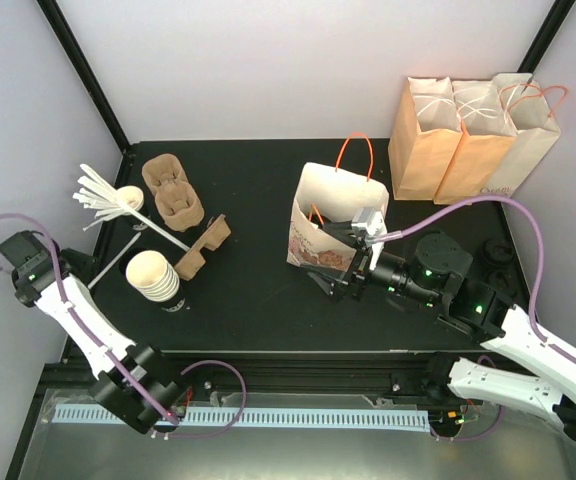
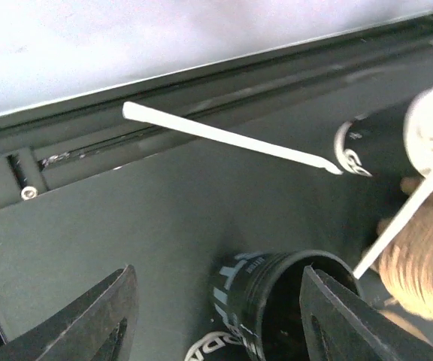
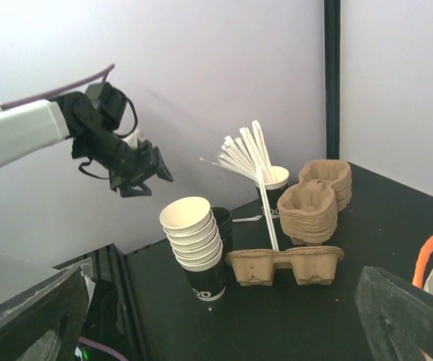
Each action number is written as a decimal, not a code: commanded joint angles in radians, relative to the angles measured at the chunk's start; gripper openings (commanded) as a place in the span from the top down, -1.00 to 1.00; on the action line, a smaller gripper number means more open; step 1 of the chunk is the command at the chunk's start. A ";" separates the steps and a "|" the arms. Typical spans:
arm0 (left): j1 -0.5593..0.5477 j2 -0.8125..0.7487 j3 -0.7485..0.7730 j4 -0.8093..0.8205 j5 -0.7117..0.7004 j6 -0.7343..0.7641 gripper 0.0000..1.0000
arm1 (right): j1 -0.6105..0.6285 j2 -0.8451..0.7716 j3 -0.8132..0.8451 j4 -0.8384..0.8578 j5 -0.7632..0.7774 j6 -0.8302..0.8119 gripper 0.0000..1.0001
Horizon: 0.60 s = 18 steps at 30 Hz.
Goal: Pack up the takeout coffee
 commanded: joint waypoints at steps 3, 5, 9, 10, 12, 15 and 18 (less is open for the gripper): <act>0.125 0.037 -0.153 0.185 0.103 -0.306 -0.27 | -0.001 -0.025 -0.004 0.002 -0.016 -0.020 -1.00; 0.137 0.041 -0.232 0.293 0.130 -0.390 -0.29 | -0.001 -0.024 0.000 -0.002 -0.017 -0.024 -1.00; 0.137 0.041 -0.385 0.508 0.109 -0.533 -0.36 | -0.001 -0.016 0.014 -0.007 -0.015 -0.029 -1.00; 0.138 0.042 -0.413 0.556 0.095 -0.563 -0.37 | -0.001 -0.014 0.017 -0.008 -0.014 -0.029 -1.00; 0.137 0.052 -0.448 0.624 0.064 -0.601 -0.36 | -0.001 -0.010 0.019 -0.007 -0.014 -0.027 -1.00; 0.134 0.094 -0.436 0.665 0.027 -0.630 -0.36 | -0.001 -0.005 0.018 -0.006 -0.014 -0.023 -1.00; 0.123 0.140 -0.443 0.768 0.030 -0.649 -0.33 | -0.001 0.004 0.018 -0.003 -0.018 -0.018 -1.00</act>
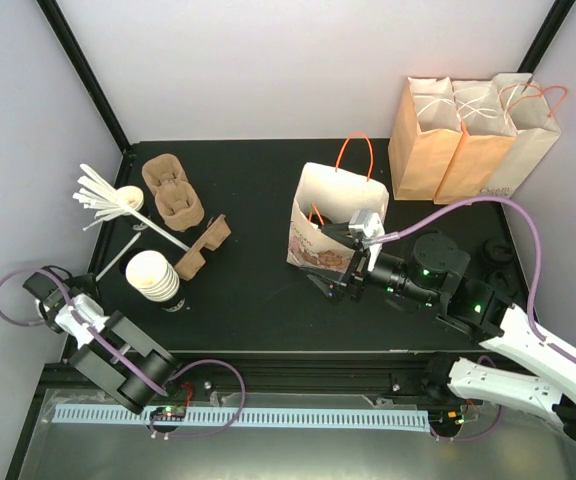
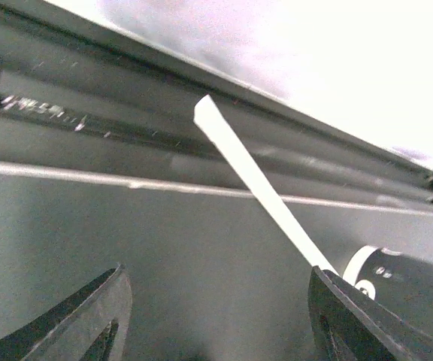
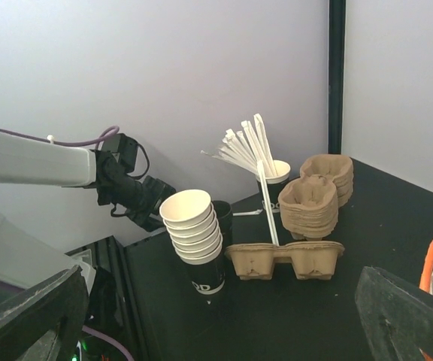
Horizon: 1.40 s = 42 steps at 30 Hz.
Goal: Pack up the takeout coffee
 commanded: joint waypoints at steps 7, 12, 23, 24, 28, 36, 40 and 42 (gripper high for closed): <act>-0.056 0.068 -0.094 0.452 -0.103 -0.116 -0.31 | -0.001 0.042 0.037 0.020 -0.015 0.006 -1.00; -0.073 0.132 -0.133 0.574 -0.123 -0.133 -0.14 | -0.001 0.056 0.049 0.014 -0.017 0.006 -1.00; -0.104 0.305 -0.176 0.730 -0.166 -0.136 -0.21 | -0.001 0.064 0.055 0.014 -0.015 0.008 -1.00; -0.104 0.323 -0.179 0.751 -0.162 -0.141 -0.22 | -0.001 0.064 0.055 0.012 -0.015 0.008 -1.00; -0.104 0.386 -0.178 0.811 -0.164 -0.150 -0.20 | -0.001 0.062 0.060 -0.006 -0.009 0.002 -1.00; -0.107 0.544 -0.144 0.929 -0.087 -0.186 -0.08 | -0.001 0.060 0.063 -0.019 0.007 0.000 -1.00; -0.108 0.598 -0.145 0.990 -0.053 -0.208 0.44 | -0.002 0.063 0.066 -0.020 0.009 0.001 -1.00; -0.109 0.598 -0.147 1.006 -0.033 -0.209 0.92 | -0.001 0.065 0.066 -0.019 0.010 0.003 -1.00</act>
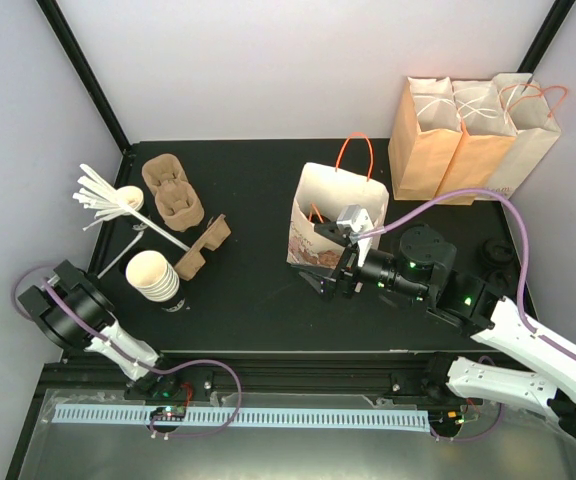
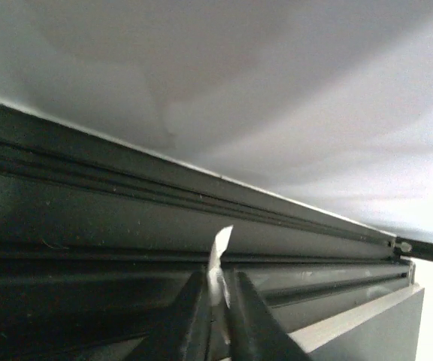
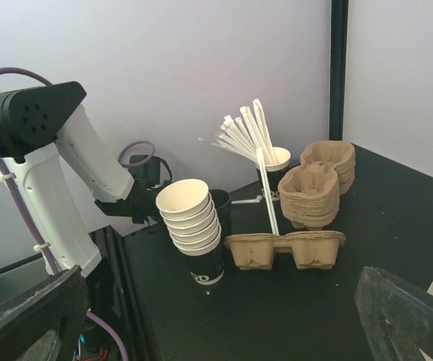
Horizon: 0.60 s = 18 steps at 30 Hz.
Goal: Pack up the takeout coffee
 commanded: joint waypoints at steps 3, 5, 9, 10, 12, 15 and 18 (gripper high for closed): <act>-0.012 -0.012 -0.018 0.006 0.115 -0.052 0.97 | -0.002 0.002 0.028 0.005 0.010 0.006 -1.00; -0.013 -0.088 -0.044 -0.014 0.114 -0.067 0.97 | -0.001 0.001 0.027 0.004 0.009 0.007 -1.00; -0.012 -0.336 -0.042 -0.221 0.071 -0.054 0.97 | -0.001 -0.003 0.026 0.001 0.011 0.006 -1.00; -0.013 -0.414 -0.027 -0.303 0.053 -0.044 0.97 | -0.001 -0.006 0.026 -0.002 0.014 0.006 -1.00; -0.027 -0.560 0.018 -0.469 0.004 -0.015 0.97 | -0.001 -0.013 0.020 -0.002 0.017 0.005 -1.00; -0.053 -0.738 0.121 -0.770 -0.096 0.039 0.97 | -0.002 -0.021 0.011 0.006 0.017 0.008 -1.00; -0.056 -0.880 0.252 -0.999 -0.213 0.093 0.97 | 0.000 -0.027 0.009 0.006 0.010 0.012 -1.00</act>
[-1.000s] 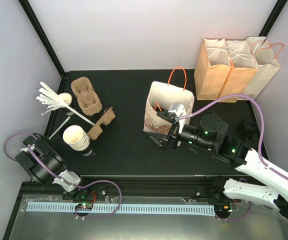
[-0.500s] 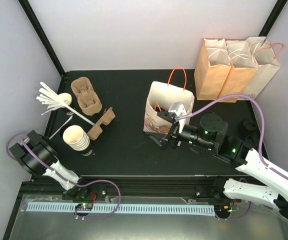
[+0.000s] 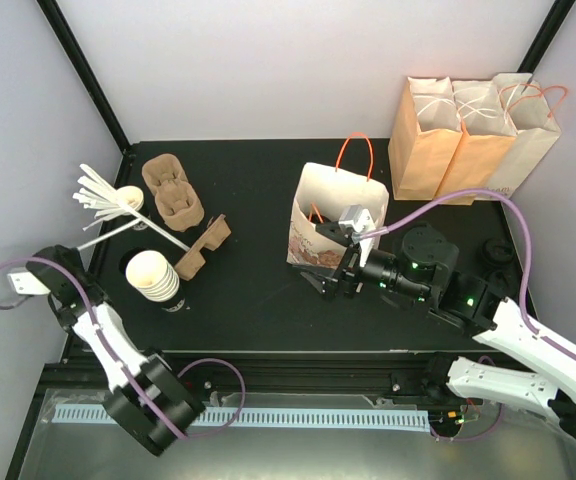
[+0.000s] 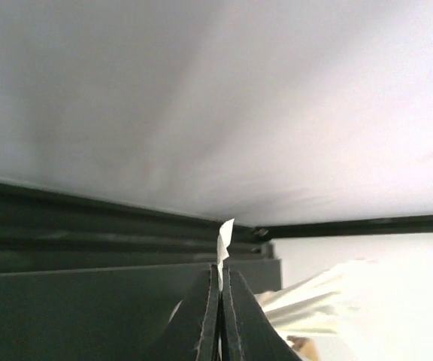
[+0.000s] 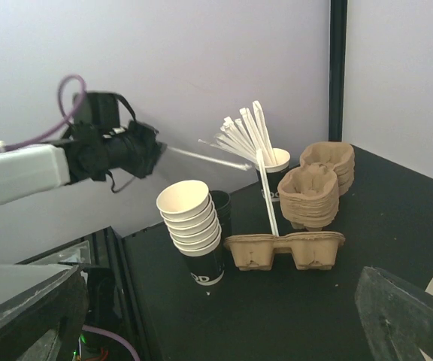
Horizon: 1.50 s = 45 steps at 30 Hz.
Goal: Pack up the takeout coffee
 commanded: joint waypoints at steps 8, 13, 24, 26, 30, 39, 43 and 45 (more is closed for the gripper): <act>-0.012 -0.253 0.459 -0.730 -0.320 0.267 0.97 | -0.001 -0.058 -0.012 0.010 0.018 0.010 -1.00; -0.016 -0.219 0.604 -0.661 0.113 0.316 0.97 | -0.001 -0.068 -0.024 0.016 0.028 0.008 -1.00; -0.705 -0.090 0.795 -0.291 0.203 0.324 0.97 | -0.025 0.027 0.252 -0.286 0.353 -0.030 -1.00; -0.856 -0.025 0.870 -0.285 0.142 0.398 0.97 | -0.060 0.059 0.336 -0.355 0.354 -0.033 -1.00; -1.083 0.095 0.932 -0.193 0.086 0.510 0.97 | -0.137 0.116 0.506 -0.482 0.372 -0.057 -1.00; -1.353 0.336 1.021 -0.119 -0.068 0.810 0.97 | -0.219 0.126 0.628 -0.546 0.420 -0.010 -1.00; -1.387 0.412 0.935 0.064 -0.060 0.868 0.97 | -0.222 0.130 0.594 -0.543 0.436 0.010 -1.00; -1.406 0.449 0.923 0.094 -0.041 0.894 0.97 | -0.231 0.147 0.594 -0.554 0.434 0.020 -1.00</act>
